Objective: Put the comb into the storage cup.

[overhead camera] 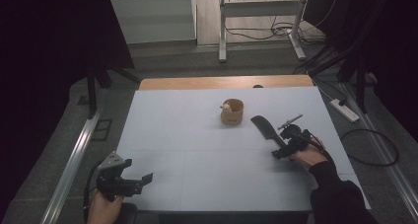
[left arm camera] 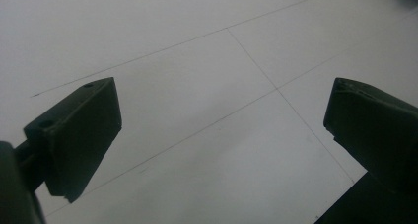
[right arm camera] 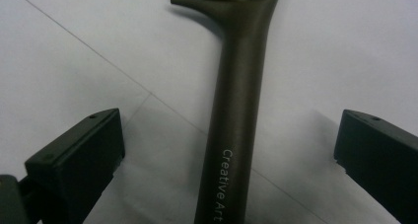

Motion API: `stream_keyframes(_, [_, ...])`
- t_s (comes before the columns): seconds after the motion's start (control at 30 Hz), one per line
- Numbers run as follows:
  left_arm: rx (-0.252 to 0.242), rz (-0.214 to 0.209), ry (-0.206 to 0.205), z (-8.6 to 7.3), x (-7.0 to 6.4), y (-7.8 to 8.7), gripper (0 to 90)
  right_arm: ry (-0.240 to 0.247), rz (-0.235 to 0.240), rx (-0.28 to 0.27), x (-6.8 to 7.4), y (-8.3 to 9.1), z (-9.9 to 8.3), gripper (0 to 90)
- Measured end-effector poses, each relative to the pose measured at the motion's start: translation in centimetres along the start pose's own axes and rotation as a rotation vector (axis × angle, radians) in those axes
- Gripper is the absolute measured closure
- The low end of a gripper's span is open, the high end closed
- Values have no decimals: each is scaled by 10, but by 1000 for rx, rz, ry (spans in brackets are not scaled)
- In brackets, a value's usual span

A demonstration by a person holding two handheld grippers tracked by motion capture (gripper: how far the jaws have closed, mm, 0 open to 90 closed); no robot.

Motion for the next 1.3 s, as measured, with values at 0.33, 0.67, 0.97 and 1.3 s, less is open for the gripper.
stream_keyframes(0.33, [3,1,-1,0,0,0,17,-28,22,4,-1,-1,-1,0])
stream_keyframes(0.67, [4,4,1,0,0,-1,17,-4,35,6,-1,9,1,321])
stream_keyframes(0.97, [9,6,1,0,0,-1,18,-10,38,-2,-4,13,3,666])
stream_keyframes(1.3, [1,-1,7,0,1,0,14,-44,54,-4,-6,14,1,725])
Point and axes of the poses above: each handheld gripper's, and its own axes: y roughly backward along the jaws, z roughly out of its top, x roughly to its left, the point moved 7 cm from there along -y, roughly forward along the jaws, and after that the axes turned 10 degrees about x, right-handed, at the moved point
